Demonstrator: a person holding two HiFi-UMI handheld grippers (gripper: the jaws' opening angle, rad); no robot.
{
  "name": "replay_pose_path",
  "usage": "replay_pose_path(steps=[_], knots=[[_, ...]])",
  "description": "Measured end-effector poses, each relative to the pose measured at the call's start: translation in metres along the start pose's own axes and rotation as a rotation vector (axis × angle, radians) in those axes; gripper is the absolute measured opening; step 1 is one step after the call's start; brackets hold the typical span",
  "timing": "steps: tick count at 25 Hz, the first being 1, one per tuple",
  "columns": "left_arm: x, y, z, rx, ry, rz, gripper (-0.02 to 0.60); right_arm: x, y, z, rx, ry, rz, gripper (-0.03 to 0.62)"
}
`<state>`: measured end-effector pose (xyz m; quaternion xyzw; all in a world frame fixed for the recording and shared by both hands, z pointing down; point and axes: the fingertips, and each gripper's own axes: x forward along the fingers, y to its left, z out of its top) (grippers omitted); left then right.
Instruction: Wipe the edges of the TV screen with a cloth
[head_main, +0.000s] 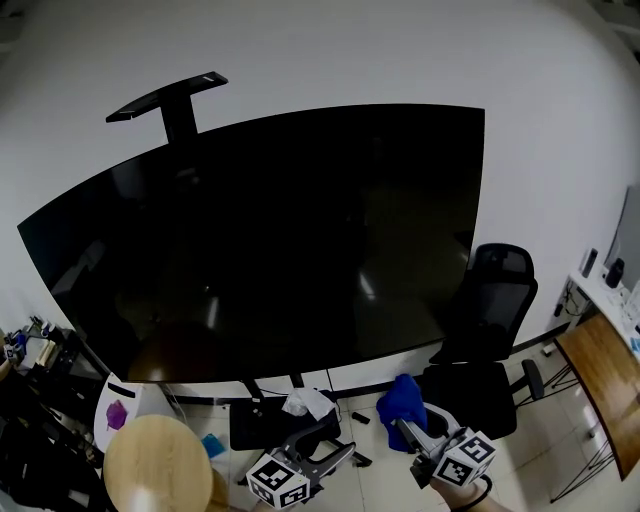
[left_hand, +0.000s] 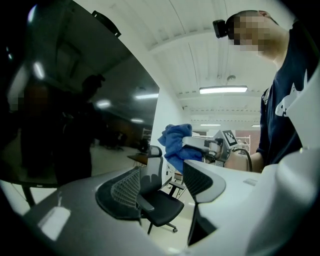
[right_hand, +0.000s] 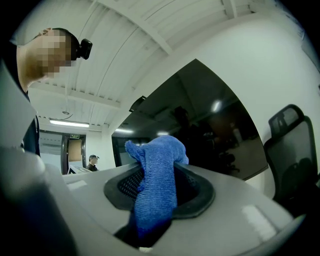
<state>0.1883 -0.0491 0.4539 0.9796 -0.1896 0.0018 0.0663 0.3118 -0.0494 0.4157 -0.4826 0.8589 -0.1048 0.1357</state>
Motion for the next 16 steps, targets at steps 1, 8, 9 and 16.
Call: replay_pose_path(steps=[1, 8, 9, 16], knots=[[-0.002, -0.002, -0.001, 0.000, -0.001, 0.002, 0.255, -0.002, 0.001, -0.003, 0.002, 0.007, -0.001, 0.142], [-0.001, -0.014, 0.011, 0.023, -0.024, 0.013, 0.255, -0.011, 0.006, -0.004, 0.003, 0.022, 0.013, 0.143], [0.000, -0.016, 0.012, 0.029, -0.030, 0.014, 0.255, -0.012, 0.007, -0.002, 0.003, 0.020, 0.018, 0.141], [-0.001, -0.039, 0.018, 0.034, -0.041, 0.034, 0.255, -0.030, 0.013, 0.001, 0.029, 0.023, 0.042, 0.142]])
